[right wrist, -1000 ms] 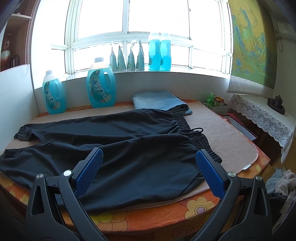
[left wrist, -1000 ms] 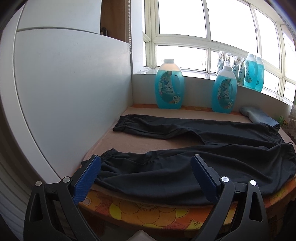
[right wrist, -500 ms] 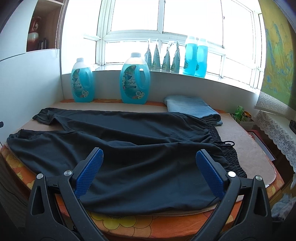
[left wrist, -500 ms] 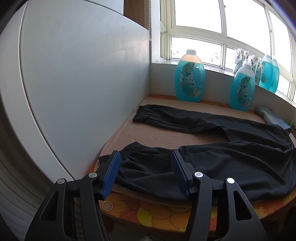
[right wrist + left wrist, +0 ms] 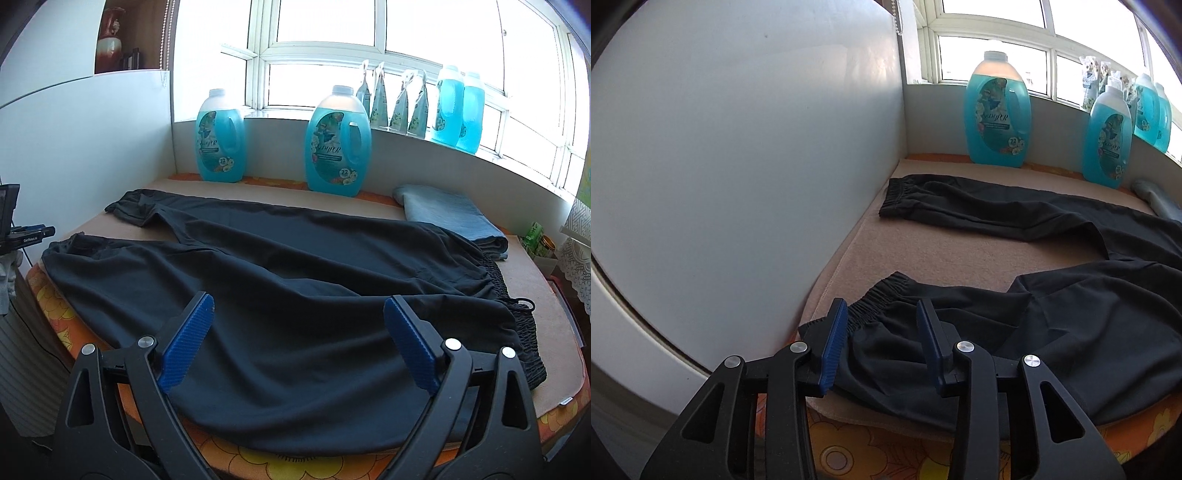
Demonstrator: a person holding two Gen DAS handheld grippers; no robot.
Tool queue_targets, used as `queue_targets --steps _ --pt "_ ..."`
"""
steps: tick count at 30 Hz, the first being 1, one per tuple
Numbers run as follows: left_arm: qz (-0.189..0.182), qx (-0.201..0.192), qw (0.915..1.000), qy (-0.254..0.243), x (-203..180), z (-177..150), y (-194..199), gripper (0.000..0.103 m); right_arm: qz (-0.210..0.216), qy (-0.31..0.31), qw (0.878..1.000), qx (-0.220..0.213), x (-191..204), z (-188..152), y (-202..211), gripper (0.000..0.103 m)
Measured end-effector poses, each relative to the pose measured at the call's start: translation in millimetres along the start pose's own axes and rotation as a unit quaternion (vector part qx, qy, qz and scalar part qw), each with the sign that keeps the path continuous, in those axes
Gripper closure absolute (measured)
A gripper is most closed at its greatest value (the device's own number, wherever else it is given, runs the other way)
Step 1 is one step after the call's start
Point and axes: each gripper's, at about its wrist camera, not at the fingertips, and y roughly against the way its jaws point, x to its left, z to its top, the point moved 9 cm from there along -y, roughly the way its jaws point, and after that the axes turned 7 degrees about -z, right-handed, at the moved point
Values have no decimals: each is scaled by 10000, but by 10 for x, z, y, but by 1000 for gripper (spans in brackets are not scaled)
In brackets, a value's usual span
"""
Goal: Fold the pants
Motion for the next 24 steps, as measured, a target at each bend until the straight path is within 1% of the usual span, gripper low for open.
queue_targets --steps 6,8,11,13,15,18,19,20,21,22,23,24 --pt "-366 540 9978 -148 -71 56 -447 66 222 73 9997 98 143 -33 -65 8" --pt "-376 734 9964 -180 -73 29 -575 66 274 102 9995 121 168 -19 -84 8" --pt "-345 918 9950 -208 -58 -26 -681 65 611 260 9976 181 276 -49 -90 8" --pt "-319 971 9946 -194 -31 -71 -704 65 854 526 9946 276 405 -138 -86 8" --pt "-305 981 9945 -227 -26 -101 -721 65 1146 847 9890 407 567 -264 -82 8" --pt "-314 931 9949 -217 -11 -104 -731 67 1593 1293 9767 624 831 -437 -48 12" --pt "-281 907 9953 -213 4 -100 -739 73 1704 1449 9723 680 916 -491 -36 13" --pt "-244 893 9955 -219 15 -94 -754 76 1779 1591 9683 732 983 -535 -37 13" --pt "-237 881 9956 -208 21 -90 -759 77 1858 1724 9640 798 1049 -585 -40 15" --pt "-230 866 9958 -199 25 -86 -761 79 1910 1842 9602 873 1099 -632 -57 18" --pt "-214 849 9959 -211 29 -78 -761 83 1919 1934 9574 956 1134 -673 -84 20" --pt "-192 829 9961 -232 26 -68 -765 85 1917 2003 9550 1055 1160 -713 -126 27"
